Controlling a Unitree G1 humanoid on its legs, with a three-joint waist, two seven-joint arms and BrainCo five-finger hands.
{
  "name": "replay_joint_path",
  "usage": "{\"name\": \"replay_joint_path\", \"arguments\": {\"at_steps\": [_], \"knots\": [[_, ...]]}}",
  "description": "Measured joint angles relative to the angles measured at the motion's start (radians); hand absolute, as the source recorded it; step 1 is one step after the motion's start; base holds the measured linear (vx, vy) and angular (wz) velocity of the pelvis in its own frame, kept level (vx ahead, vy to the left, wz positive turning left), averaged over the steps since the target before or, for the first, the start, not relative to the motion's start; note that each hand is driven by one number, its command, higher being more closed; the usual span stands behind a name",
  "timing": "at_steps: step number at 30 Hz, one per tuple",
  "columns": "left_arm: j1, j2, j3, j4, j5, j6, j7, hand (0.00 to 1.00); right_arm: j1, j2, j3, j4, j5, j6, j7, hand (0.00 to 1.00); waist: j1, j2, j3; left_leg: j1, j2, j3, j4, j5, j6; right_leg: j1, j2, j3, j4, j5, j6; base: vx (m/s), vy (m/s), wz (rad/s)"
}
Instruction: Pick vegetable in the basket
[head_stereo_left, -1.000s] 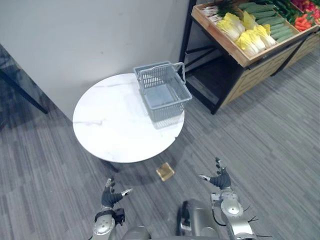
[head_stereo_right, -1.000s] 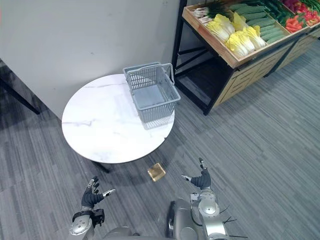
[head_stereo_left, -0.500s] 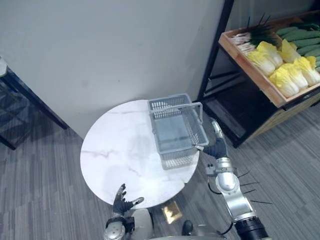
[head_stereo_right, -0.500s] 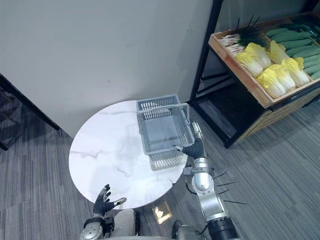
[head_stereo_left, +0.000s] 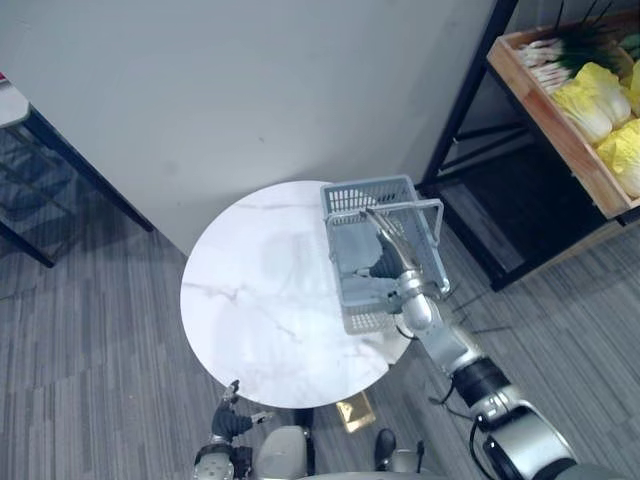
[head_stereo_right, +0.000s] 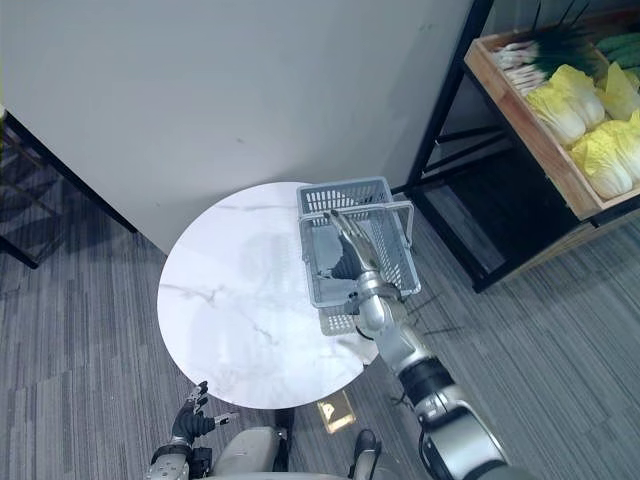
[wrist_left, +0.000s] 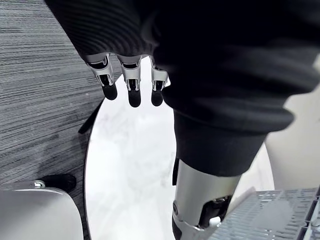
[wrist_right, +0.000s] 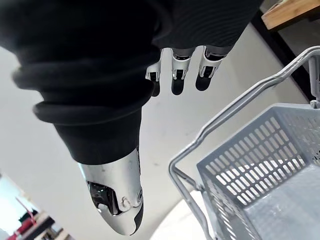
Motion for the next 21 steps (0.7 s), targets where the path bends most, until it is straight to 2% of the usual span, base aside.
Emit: {"name": "replay_joint_path", "arguments": {"at_steps": [2, 4, 8, 13, 17, 21], "knots": [[-0.016, -0.001, 0.000, -0.001, -0.005, -0.005, 0.012, 0.00, -0.094, -0.070, 0.019, 0.072, -0.018, 0.011, -0.001, 0.00, 0.015, 0.016, 0.030, -0.019, 0.004, -0.014, -0.043, 0.031, 0.003, -0.032, 0.002, -0.004, 0.000, 0.006, -0.001, -0.09, 0.016, 0.15], [-0.023, 0.000, 0.001, -0.004, -0.022, -0.010, 0.019, 0.00, -0.165, -0.113, 0.020, 0.108, -0.027, 0.014, -0.004, 0.00, 0.016, 0.030, 0.057, -0.035, 0.003, -0.028, -0.072, 0.062, 0.009, -0.056, 0.005, -0.010, 0.002, 0.011, -0.004, -0.07, 0.021, 0.18], [-0.023, -0.001, 0.001, -0.003, -0.063, -0.016, 0.028, 0.00, -0.279, -0.172, 0.019, 0.178, -0.066, 0.044, -0.023, 0.00, 0.019, 0.049, 0.092, -0.069, 0.000, -0.060, -0.073, 0.083, 0.012, -0.076, 0.006, -0.033, 0.002, 0.015, -0.005, -0.01, 0.002, 0.20], [-0.030, -0.004, -0.003, 0.000, -0.088, -0.029, 0.028, 0.00, -0.339, -0.207, 0.018, 0.200, -0.077, 0.058, -0.060, 0.00, 0.020, 0.060, 0.101, -0.096, 0.002, -0.088, -0.072, 0.093, 0.006, -0.090, 0.014, -0.050, 0.001, 0.011, -0.010, 0.04, -0.029, 0.18], [-0.059, -0.023, -0.007, 0.014, -0.098, -0.030, 0.027, 0.00, -0.376, -0.251, 0.018, 0.220, -0.094, 0.078, -0.072, 0.00, 0.038, 0.087, 0.115, -0.105, 0.004, -0.109, -0.072, 0.098, -0.001, -0.092, 0.019, -0.064, 0.005, 0.004, -0.019, 0.00, -0.026, 0.12], [-0.059, -0.023, -0.008, 0.025, -0.115, -0.031, 0.015, 0.00, -0.405, -0.262, 0.020, 0.275, -0.095, 0.078, -0.078, 0.00, 0.040, 0.090, 0.117, -0.117, 0.004, -0.124, -0.073, 0.103, -0.008, -0.107, 0.023, -0.076, 0.023, -0.008, -0.025, -0.01, -0.028, 0.10]]}}
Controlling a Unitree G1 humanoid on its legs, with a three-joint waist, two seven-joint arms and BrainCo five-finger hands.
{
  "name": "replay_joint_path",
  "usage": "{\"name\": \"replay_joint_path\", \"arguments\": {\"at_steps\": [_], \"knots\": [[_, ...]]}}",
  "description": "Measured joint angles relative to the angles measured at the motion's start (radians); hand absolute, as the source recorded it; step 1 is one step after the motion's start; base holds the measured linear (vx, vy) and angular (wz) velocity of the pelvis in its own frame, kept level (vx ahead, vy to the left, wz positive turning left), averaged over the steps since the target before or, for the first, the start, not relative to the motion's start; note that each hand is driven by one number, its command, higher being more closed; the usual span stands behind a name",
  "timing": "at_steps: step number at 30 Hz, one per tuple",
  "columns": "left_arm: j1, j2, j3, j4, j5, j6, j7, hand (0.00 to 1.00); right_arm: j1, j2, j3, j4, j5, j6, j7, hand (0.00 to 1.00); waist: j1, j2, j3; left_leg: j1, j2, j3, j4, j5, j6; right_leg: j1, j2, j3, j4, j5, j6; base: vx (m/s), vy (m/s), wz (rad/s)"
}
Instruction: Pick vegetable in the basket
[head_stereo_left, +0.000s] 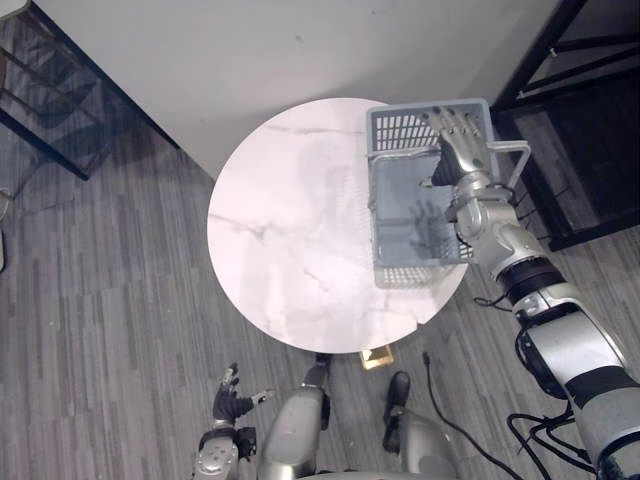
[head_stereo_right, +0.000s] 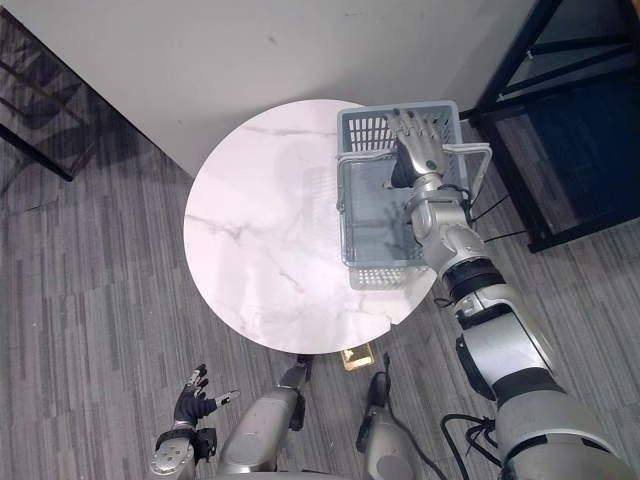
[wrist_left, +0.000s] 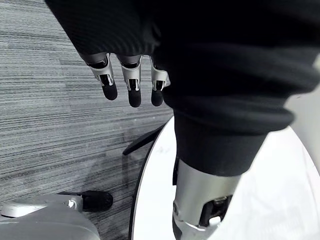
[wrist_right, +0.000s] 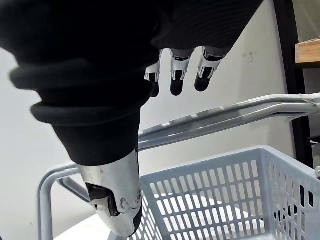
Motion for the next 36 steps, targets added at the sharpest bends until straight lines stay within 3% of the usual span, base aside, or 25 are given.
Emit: {"name": "replay_joint_path", "arguments": {"at_steps": [1, 7, 16, 19, 25, 30, 34, 36], "knots": [[-0.001, 0.001, 0.000, 0.003, -0.003, -0.002, -0.008, 0.00, -0.016, -0.002, 0.001, 0.035, 0.000, -0.001, 0.002, 1.00, -0.003, 0.001, 0.001, -0.007, 0.001, -0.010, 0.000, 0.003, -0.004, -0.002, 0.000, -0.010, 0.000, -0.001, -0.002, -0.01, -0.026, 0.18], [-0.008, 0.001, -0.028, 0.004, -0.004, -0.007, -0.011, 0.00, -0.060, -0.059, 0.028, 0.110, 0.033, -0.003, 0.062, 1.00, 0.001, 0.026, 0.016, -0.019, 0.000, -0.034, 0.000, 0.012, -0.007, -0.016, 0.000, -0.030, 0.027, -0.014, -0.003, 0.00, -0.028, 0.11], [-0.027, 0.001, -0.028, 0.013, -0.005, -0.007, -0.030, 0.00, -0.031, -0.077, -0.015, 0.088, 0.096, -0.001, 0.066, 1.00, 0.000, 0.026, 0.016, -0.018, 0.009, -0.046, 0.000, 0.016, -0.013, -0.016, 0.000, -0.035, 0.033, -0.019, -0.008, 0.00, -0.016, 0.03], [-0.026, 0.001, -0.026, 0.028, -0.004, -0.001, -0.030, 0.00, 0.048, -0.079, -0.070, -0.011, 0.112, 0.004, 0.066, 1.00, -0.004, 0.025, 0.016, -0.004, 0.009, -0.032, 0.000, 0.016, -0.013, -0.010, -0.004, -0.020, 0.031, -0.018, -0.007, 0.02, -0.008, -0.15], [-0.026, -0.016, -0.016, 0.032, 0.001, 0.022, -0.030, 0.00, 0.378, -0.030, -0.257, -0.305, 0.238, -0.003, 0.063, 1.00, -0.059, 0.016, 0.017, 0.062, 0.000, -0.005, -0.001, 0.014, -0.015, 0.045, -0.007, 0.017, 0.020, -0.011, 0.004, 0.01, -0.005, -0.16], [-0.015, -0.016, 0.057, 0.029, 0.010, 0.037, -0.032, 0.00, 0.656, 0.081, -0.416, -0.445, 0.427, -0.009, 0.069, 1.00, -0.098, -0.021, -0.003, 0.099, 0.007, 0.048, -0.001, 0.004, -0.018, 0.056, -0.005, 0.078, 0.012, 0.001, 0.017, -0.05, 0.011, -0.34], [0.006, -0.006, 0.098, 0.018, 0.008, 0.054, -0.053, 0.00, 0.891, 0.121, -0.490, -0.530, 0.613, -0.033, 0.129, 1.00, -0.115, -0.065, -0.058, 0.136, 0.018, 0.100, -0.002, -0.027, -0.009, 0.075, -0.002, 0.140, -0.020, 0.015, 0.029, -0.03, 0.021, -0.44], [0.024, -0.006, 0.099, -0.029, 0.008, 0.058, -0.054, 0.00, 0.982, 0.130, -0.500, -0.537, 0.672, -0.040, 0.161, 1.00, -0.142, -0.077, -0.087, 0.156, 0.015, 0.110, -0.002, -0.038, -0.010, 0.092, -0.003, 0.152, -0.032, 0.018, 0.039, -0.01, 0.019, -0.21]]}}
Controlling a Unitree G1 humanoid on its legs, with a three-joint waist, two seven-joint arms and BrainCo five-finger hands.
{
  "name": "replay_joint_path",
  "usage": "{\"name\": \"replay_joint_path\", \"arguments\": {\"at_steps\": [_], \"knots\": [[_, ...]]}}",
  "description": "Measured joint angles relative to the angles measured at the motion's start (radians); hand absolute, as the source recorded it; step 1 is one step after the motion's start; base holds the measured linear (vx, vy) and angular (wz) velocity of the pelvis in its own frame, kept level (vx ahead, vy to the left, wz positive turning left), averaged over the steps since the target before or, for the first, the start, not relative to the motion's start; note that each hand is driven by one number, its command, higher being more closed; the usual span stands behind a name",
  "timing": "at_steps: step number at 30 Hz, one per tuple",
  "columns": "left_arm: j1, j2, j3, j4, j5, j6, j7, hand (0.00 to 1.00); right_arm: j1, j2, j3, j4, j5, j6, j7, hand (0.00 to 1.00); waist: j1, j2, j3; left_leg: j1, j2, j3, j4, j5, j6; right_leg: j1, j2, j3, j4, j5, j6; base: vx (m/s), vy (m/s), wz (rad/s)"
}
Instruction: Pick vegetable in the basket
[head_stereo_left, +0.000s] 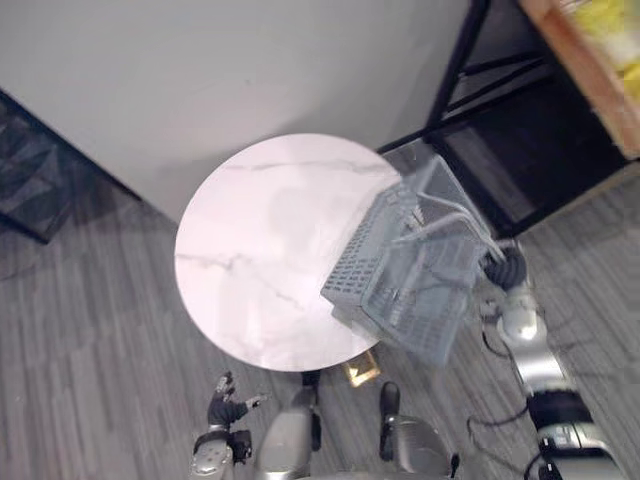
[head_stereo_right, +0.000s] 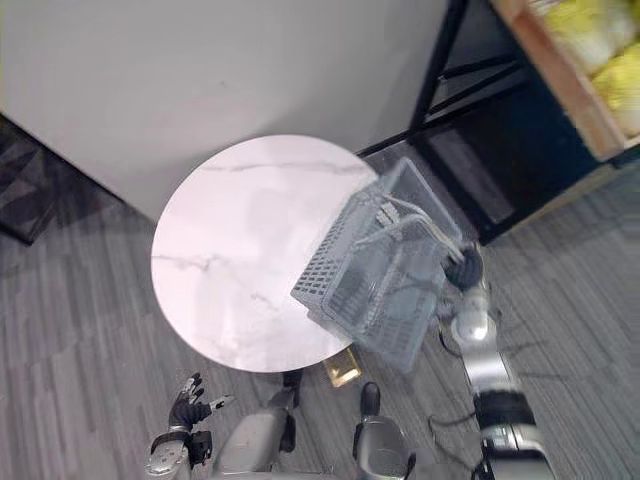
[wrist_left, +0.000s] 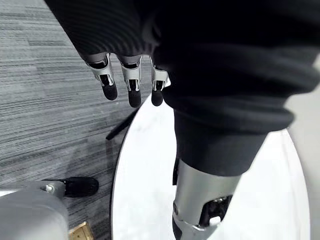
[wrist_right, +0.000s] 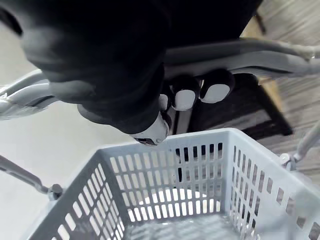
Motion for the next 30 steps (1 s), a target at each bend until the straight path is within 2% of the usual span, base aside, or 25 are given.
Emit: {"name": "replay_joint_path", "arguments": {"at_steps": [3, 7, 11, 15, 16, 17, 18, 19, 20, 22, 23, 24, 25, 27, 28, 29, 30], "knots": [[0.025, 0.000, 0.005, -0.065, 0.000, 0.002, -0.013, 0.00, 0.112, 0.051, -0.012, -0.008, 0.064, -0.001, 0.058, 1.00, -0.019, -0.004, -0.048, 0.015, 0.000, 0.029, 0.000, -0.016, -0.001, 0.004, -0.001, 0.028, -0.012, 0.001, 0.001, 0.00, 0.027, -0.25], [0.042, -0.002, 0.032, -0.149, 0.000, 0.003, -0.021, 0.00, 0.197, 0.145, -0.015, -0.009, 0.090, -0.001, 0.101, 1.00, -0.025, -0.003, -0.054, 0.055, 0.000, 0.053, 0.000, -0.024, 0.003, 0.036, -0.002, 0.053, -0.019, 0.008, 0.011, 0.02, 0.005, -0.19], [0.074, -0.001, 0.041, -0.183, -0.002, 0.006, -0.020, 0.00, 0.212, 0.203, -0.027, -0.009, 0.108, 0.002, 0.095, 1.00, -0.017, 0.002, -0.068, 0.071, 0.001, 0.087, 0.001, -0.027, 0.007, 0.035, -0.002, 0.087, -0.019, 0.023, 0.006, 0.02, 0.005, -0.23], [0.092, 0.000, 0.041, -0.251, -0.002, 0.015, -0.017, 0.00, 0.211, 0.257, -0.055, -0.037, 0.118, 0.002, 0.085, 1.00, -0.003, -0.018, -0.058, 0.034, 0.016, 0.142, 0.058, -0.048, 0.014, -0.011, -0.001, 0.117, 0.032, 0.039, 0.008, -0.01, 0.005, -0.33], [0.080, 0.000, 0.040, -0.283, -0.002, 0.015, -0.016, 0.00, 0.209, 0.277, -0.068, -0.047, 0.126, 0.002, 0.070, 1.00, -0.004, -0.026, -0.059, -0.033, 0.022, 0.149, 0.151, -0.082, 0.022, -0.055, 0.002, 0.126, 0.062, 0.053, 0.023, -0.12, -0.003, -0.23], [0.068, -0.014, 0.042, -0.304, -0.002, 0.014, -0.015, 0.00, 0.207, 0.285, -0.081, -0.059, 0.143, 0.002, 0.056, 1.00, 0.010, -0.008, -0.062, -0.089, 0.067, 0.158, 0.214, -0.113, 0.046, -0.070, 0.022, 0.138, 0.050, 0.082, 0.057, -0.16, -0.012, -0.34], [0.057, -0.019, 0.050, -0.311, -0.002, 0.012, -0.015, 0.00, 0.204, 0.295, -0.090, -0.068, 0.152, 0.002, 0.051, 1.00, 0.018, -0.006, -0.054, -0.096, 0.079, 0.167, 0.230, -0.128, 0.055, -0.095, 0.023, 0.125, 0.144, 0.038, 0.042, -0.14, -0.007, -0.25], [0.049, -0.026, 0.061, -0.312, -0.002, 0.012, -0.013, 0.00, 0.215, 0.309, -0.097, -0.080, 0.164, 0.002, 0.045, 1.00, 0.020, -0.010, -0.052, -0.101, 0.083, 0.162, 0.254, -0.136, 0.058, -0.116, 0.009, 0.105, 0.339, -0.058, 0.002, -0.12, -0.057, -0.02], [0.054, -0.031, 0.062, -0.314, -0.002, 0.013, -0.013, 0.00, 0.235, 0.323, -0.101, -0.082, 0.190, 0.000, 0.031, 1.00, 0.025, -0.019, -0.056, -0.098, 0.077, 0.154, 0.272, -0.140, 0.063, -0.089, -0.026, 0.101, 0.535, -0.139, 0.031, -0.09, -0.071, 0.13], [0.062, -0.043, 0.066, -0.319, -0.002, 0.013, -0.014, 0.00, 0.246, 0.339, -0.107, -0.083, 0.213, -0.008, 0.025, 1.00, 0.040, -0.037, -0.067, -0.118, 0.073, 0.150, 0.295, -0.138, 0.063, -0.029, -0.063, 0.106, 0.625, -0.167, 0.048, -0.15, -0.138, 0.09], [0.069, -0.053, 0.072, -0.318, -0.002, 0.014, -0.012, 0.00, 0.247, 0.348, -0.107, -0.083, 0.224, -0.014, 0.019, 1.00, 0.047, -0.047, -0.075, -0.152, 0.071, 0.149, 0.327, -0.131, 0.055, 0.024, -0.076, 0.106, 0.587, -0.146, 0.032, -0.18, -0.178, 0.07], [0.069, -0.052, 0.074, -0.315, -0.002, 0.015, -0.008, 0.00, 0.247, 0.350, -0.108, -0.084, 0.225, -0.017, 0.012, 1.00, 0.056, -0.049, -0.078, -0.173, 0.072, 0.149, 0.340, -0.123, 0.045, 0.052, -0.075, 0.109, 0.531, -0.174, 0.034, -0.20, -0.199, 0.05], [0.072, -0.070, 0.077, -0.312, -0.001, 0.017, 0.005, 0.00, 0.240, 0.345, -0.117, -0.084, 0.236, -0.017, 0.002, 1.00, 0.066, -0.033, -0.080, -0.208, 0.083, 0.151, 0.347, -0.082, 0.029, 0.070, -0.062, 0.086, 0.440, -0.227, 0.036, -0.17, -0.161, 0.00], [0.103, -0.101, 0.065, -0.315, -0.002, 0.015, 0.009, 0.00, 0.239, 0.344, -0.124, -0.084, 0.254, -0.017, -0.024, 1.00, 0.070, -0.014, -0.090, -0.247, 0.114, 0.149, 0.326, -0.027, 0.010, 0.069, -0.041, 0.045, 0.367, -0.300, 0.018, -0.29, -0.255, -0.03], [0.112, -0.102, 0.055, -0.315, -0.002, 0.016, 0.010, 0.00, 0.238, 0.343, -0.125, -0.085, 0.257, -0.017, -0.029, 1.00, 0.068, -0.014, -0.090, -0.249, 0.116, 0.147, 0.307, -0.007, 0.004, 0.067, -0.037, 0.038, 0.360, -0.328, 0.014, -0.30, -0.260, 0.07], [0.119, -0.107, 0.032, -0.311, -0.002, 0.017, 0.013, 0.00, 0.229, 0.339, -0.139, -0.087, 0.262, -0.017, -0.035, 1.00, 0.061, 0.002, -0.085, -0.248, 0.124, 0.132, 0.273, 0.028, 0.000, 0.054, -0.020, 0.023, 0.375, -0.350, 0.002, -0.28, -0.204, 0.26], [0.136, -0.123, 0.004, -0.315, -0.002, 0.017, 0.020, 0.00, 0.243, 0.331, -0.154, -0.087, 0.264, -0.017, -0.054, 1.00, 0.054, 0.029, -0.085, -0.228, 0.142, 0.116, 0.207, 0.014, -0.002, 0.038, 0.006, -0.002, 0.406, -0.342, -0.013, -0.32, -0.193, 0.36]]}}
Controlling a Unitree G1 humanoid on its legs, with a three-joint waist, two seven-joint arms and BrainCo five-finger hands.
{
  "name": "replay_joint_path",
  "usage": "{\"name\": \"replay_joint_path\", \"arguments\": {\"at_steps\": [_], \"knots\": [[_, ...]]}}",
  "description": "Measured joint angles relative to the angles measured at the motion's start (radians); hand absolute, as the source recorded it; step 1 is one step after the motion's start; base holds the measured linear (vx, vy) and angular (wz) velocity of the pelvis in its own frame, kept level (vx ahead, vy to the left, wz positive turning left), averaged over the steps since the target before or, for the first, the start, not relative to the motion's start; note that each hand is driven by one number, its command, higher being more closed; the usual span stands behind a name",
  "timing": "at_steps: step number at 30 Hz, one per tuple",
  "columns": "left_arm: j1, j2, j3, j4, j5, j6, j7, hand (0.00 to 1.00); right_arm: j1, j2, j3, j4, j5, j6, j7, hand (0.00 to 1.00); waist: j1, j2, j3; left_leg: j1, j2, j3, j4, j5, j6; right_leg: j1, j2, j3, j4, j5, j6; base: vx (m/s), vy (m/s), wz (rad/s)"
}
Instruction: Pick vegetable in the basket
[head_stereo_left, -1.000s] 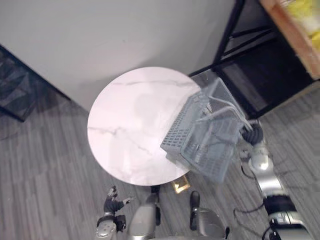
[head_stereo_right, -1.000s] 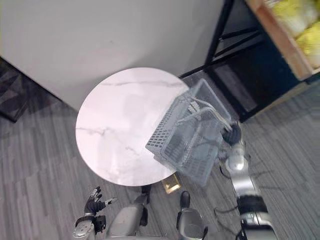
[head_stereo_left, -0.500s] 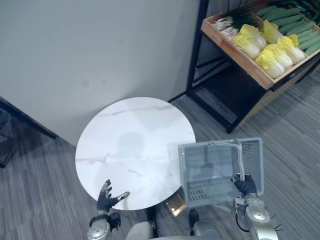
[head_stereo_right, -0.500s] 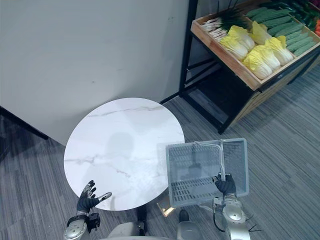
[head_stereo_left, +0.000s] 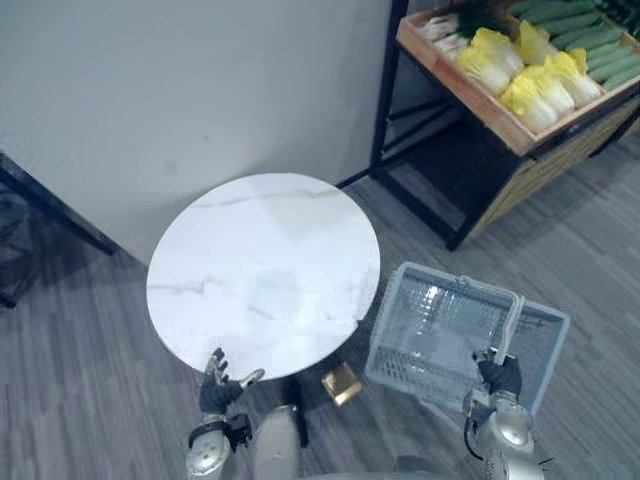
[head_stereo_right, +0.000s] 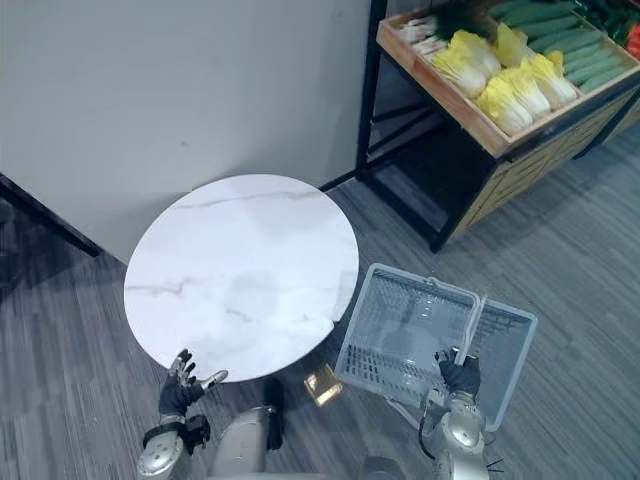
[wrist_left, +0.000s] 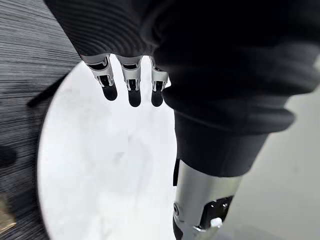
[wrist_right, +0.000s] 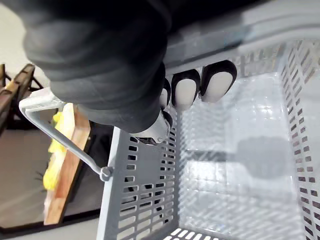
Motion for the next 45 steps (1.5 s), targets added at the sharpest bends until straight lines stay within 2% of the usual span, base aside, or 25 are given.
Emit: {"name": "replay_joint_path", "arguments": {"at_steps": [1, 3, 4, 5, 8, 11, 15, 19, 20, 21, 22, 23, 25, 29, 30, 31, 32, 33, 34, 36, 38, 40, 41, 43, 45], "knots": [[-0.003, -0.005, -0.015, 0.004, 0.000, 0.000, 0.005, 0.00, 0.010, 0.004, -0.010, 0.000, 0.001, 0.001, -0.009, 1.00, -0.002, -0.014, 0.006, 0.003, 0.007, 0.026, -0.005, -0.092, -0.009, -0.004, -0.007, -0.011, -0.007, 0.011, -0.020, -0.34, -0.192, 0.34], [0.012, -0.009, -0.010, 0.003, 0.002, 0.002, 0.004, 0.00, 0.015, 0.010, -0.021, -0.036, 0.010, 0.001, -0.023, 1.00, -0.018, -0.028, 0.017, -0.018, 0.012, 0.025, 0.299, -0.138, -0.001, -0.015, -0.019, -0.018, -0.030, 0.053, -0.069, -0.27, -0.183, 0.07], [0.014, -0.010, -0.009, 0.003, 0.002, 0.002, 0.004, 0.00, 0.017, 0.010, -0.018, -0.043, 0.011, 0.001, -0.022, 1.00, -0.019, -0.026, 0.016, -0.012, 0.014, 0.024, 0.329, -0.146, -0.003, -0.015, -0.016, -0.014, -0.032, 0.058, -0.073, -0.19, -0.149, -0.34], [0.030, -0.009, -0.001, 0.003, 0.002, 0.000, 0.004, 0.00, 0.020, 0.012, -0.008, -0.070, 0.011, 0.000, -0.022, 1.00, -0.021, -0.021, 0.014, 0.043, 0.016, 0.002, 0.402, -0.218, -0.031, -0.025, 0.003, 0.013, -0.034, 0.069, -0.073, -0.12, -0.066, -0.50], [0.040, -0.012, 0.015, 0.013, 0.001, 0.000, 0.004, 0.00, 0.009, 0.021, 0.016, -0.098, 0.010, -0.003, -0.024, 1.00, -0.020, -0.017, 0.010, 0.142, 0.038, -0.052, 0.410, -0.364, -0.062, -0.067, 0.073, 0.080, -0.049, 0.111, -0.076, -0.10, -0.029, -0.74], [0.026, -0.021, 0.009, 0.038, 0.002, 0.001, 0.004, 0.00, 0.017, 0.024, -0.004, -0.105, 0.009, -0.011, -0.025, 1.00, -0.056, -0.026, -0.005, 0.210, 0.031, -0.013, 0.244, -0.388, -0.068, -0.100, 0.081, 0.098, -0.051, 0.128, -0.057, -0.08, 0.058, -0.30], [-0.001, -0.015, -0.025, 0.074, 0.006, 0.007, 0.005, 0.00, 0.059, 0.043, -0.031, -0.104, 0.010, -0.015, -0.025, 1.00, -0.074, -0.044, -0.018, 0.239, 0.010, 0.029, 0.204, -0.384, -0.078, -0.108, 0.062, 0.133, -0.072, 0.147, -0.025, -0.05, 0.108, -0.28], [-0.041, -0.015, -0.024, 0.073, 0.023, 0.007, 0.012, 0.00, 0.081, 0.063, -0.022, -0.103, 0.020, -0.015, -0.021, 1.00, -0.077, -0.042, -0.021, 0.264, 0.012, 0.118, 0.206, -0.391, -0.066, -0.124, 0.077, 0.227, -0.112, 0.194, 0.009, -0.02, 0.117, -0.76], [-0.046, -0.015, -0.022, 0.070, 0.023, 0.007, 0.021, 0.00, 0.061, 0.068, -0.010, -0.097, 0.020, -0.015, -0.020, 1.00, -0.074, -0.041, -0.021, 0.278, 0.031, 0.190, 0.202, -0.396, -0.060, -0.159, 0.090, 0.242, -0.120, 0.231, 0.033, -0.06, 0.083, -1.50], [-0.047, -0.014, -0.020, 0.065, 0.023, 0.006, 0.028, 0.00, 0.045, 0.069, 0.001, -0.090, 0.020, -0.015, -0.019, 1.00, -0.075, -0.039, -0.021, 0.285, 0.049, 0.227, 0.199, -0.400, -0.055, -0.176, 0.087, 0.203, -0.135, 0.247, 0.036, -0.06, 0.047, -1.56], [-0.047, -0.007, -0.020, 0.058, 0.022, 0.006, 0.030, 0.00, 0.027, 0.070, 0.014, -0.083, 0.020, -0.015, -0.019, 1.00, -0.074, -0.043, -0.020, 0.297, 0.059, 0.275, 0.191, -0.407, -0.052, -0.190, 0.058, 0.124, -0.156, 0.247, 0.003, -0.08, 0.031, -1.73], [-0.048, 0.009, -0.024, 0.056, 0.022, 0.007, 0.031, 0.00, -0.013, 0.061, 0.035, -0.043, 0.019, -0.019, -0.020, 1.00, -0.080, -0.045, -0.018, 0.329, 0.066, 0.374, 0.175, -0.425, -0.056, -0.216, -0.023, -0.101, -0.152, 0.237, -0.051, -0.08, 0.052, -1.73], [-0.053, 0.020, -0.022, 0.055, 0.016, 0.007, 0.031, 0.00, -0.064, 0.027, 0.064, 0.053, 0.015, -0.018, -0.019, 1.00, -0.074, -0.033, -0.014, 0.391, 0.085, 0.473, 0.174, -0.468, -0.076, -0.195, -0.102, -0.349, -0.150, 0.248, -0.069, -0.02, 0.037, -1.95], [-0.088, 0.032, -0.018, 0.076, 0.012, 0.007, 0.027, 0.00, -0.098, -0.008, 0.090, 0.103, -0.004, -0.014, 0.000, 1.00, -0.086, -0.018, -0.013, 0.432, 0.100, 0.493, 0.209, -0.471, -0.094, -0.249, -0.075, -0.288, -0.077, 0.272, -0.051, 0.18, -0.059, -1.27], [-0.097, 0.033, -0.013, 0.080, 0.013, 0.007, 0.024, 0.00, -0.108, -0.017, 0.103, 0.123, -0.012, -0.010, 0.007, 1.00, -0.088, -0.013, -0.010, 0.419, 0.139, 0.464, 0.326, -0.469, -0.090, -0.245, -0.056, -0.269, -0.065, 0.261, -0.063, 0.29, -0.122, -1.04], [-0.106, 0.040, -0.013, 0.091, 0.013, 0.007, 0.022, 0.00, -0.109, -0.026, 0.114, 0.133, -0.025, -0.009, 0.015, 1.00, -0.086, -0.003, -0.002, 0.397, 0.177, 0.419, 0.447, -0.450, -0.052, -0.217, -0.034, -0.251, -0.073, 0.254, -0.069, 0.36, -0.146, -1.26], [-0.116, 0.041, -0.014, 0.117, 0.013, 0.007, 0.015, 0.00, -0.109, -0.036, 0.131, 0.143, -0.034, -0.003, 0.022, 1.00, -0.081, 0.007, 0.007, 0.357, 0.209, 0.336, 0.607, -0.376, 0.059, -0.169, -0.005, -0.214, -0.098, 0.250, -0.076, 0.32, -0.119, -0.99], [-0.115, 0.041, -0.014, 0.124, 0.012, 0.007, 0.009, 0.00, -0.109, -0.038, 0.138, 0.143, -0.038, 0.001, 0.023, 1.00, -0.077, 0.009, 0.013, 0.333, 0.216, 0.288, 0.680, -0.306, 0.084, -0.139, 0.007, -0.196, -0.118, 0.247, -0.081, 0.32, -0.044, -1.15], [-0.113, 0.040, -0.018, 0.135, 0.012, 0.007, 0.004, 0.00, -0.112, -0.038, 0.154, 0.144, -0.041, 0.001, 0.022, 1.00, -0.069, -0.002, 0.026, 0.274, 0.197, 0.167, 0.814, -0.244, 0.058, -0.084, 0.009, -0.136, -0.160, 0.244, -0.087, 0.27, 0.030, -1.02], [-0.117, 0.043, -0.022, 0.139, 0.012, 0.006, 0.003, 0.00, -0.144, -0.035, 0.154, 0.148, -0.041, 0.001, 0.019, 1.00, -0.053, -0.006, 0.032, 0.137, 0.098, 0.048, 0.916, -0.416, 0.020, -0.031, -0.002, -0.052, -0.216, 0.240, -0.093, 0.39, 0.116, -1.17], [-0.117, 0.056, -0.021, 0.140, 0.012, 0.005, 0.005, 0.00, -0.152, -0.036, 0.142, 0.152, -0.041, 0.000, 0.019, 1.00, -0.032, -0.023, 0.045, 0.027, 0.020, 0.025, 0.825, -0.467, 0.029, 0.054, -0.036, -0.019, -0.278, 0.233, -0.079, 0.38, 0.164, -0.74], [-0.119, 0.057, -0.021, 0.136, 0.013, 0.004, 0.005, 0.00, -0.153, -0.052, 0.136, 0.168, -0.041, -0.010, 0.019, 1.00, -0.020, -0.026, 0.048, -0.044, -0.049, 0.016, 0.584, -0.447, 0.011, 0.106, -0.069, -0.020, -0.296, 0.195, -0.019, 0.45, 0.287, -0.26], [-0.113, 0.047, -0.021, 0.135, 0.014, 0.004, 0.007, 0.00, -0.159, -0.080, 0.131, 0.178, -0.041, -0.011, 0.017, 1.00, -0.015, 0.005, 0.049, -0.039, -0.074, -0.022, 0.384, -0.304, 0.052, 0.129, -0.065, -0.012, -0.285, 0.148, 0.031, 0.49, 0.355, -0.21], [-0.129, 0.065, -0.007, 0.148, 0.015, 0.006, 0.015, 0.00, -0.193, -0.066, 0.144, 0.220, -0.041, -0.004, 0.013, 1.00, -0.007, -0.053, 0.053, -0.014, -0.130, 0.009, 0.372, -0.344, 0.048, 0.131, -0.101, 0.019, -0.291, 0.146, 0.028, 0.45, 0.222, 0.03], [-0.126, 0.069, 0.010, 0.130, 0.015, 0.006, 0.029, 0.00, -0.222, -0.070, 0.145, 0.224, -0.044, -0.003, 0.015, 1.00, 0.008, -0.052, 0.053, -0.037, -0.142, 0.006, 0.459, -0.430, 0.088, 0.141, -0.106, -0.001, -0.292, 0.152, 0.037, 0.38, 0.141, 0.02]]}}
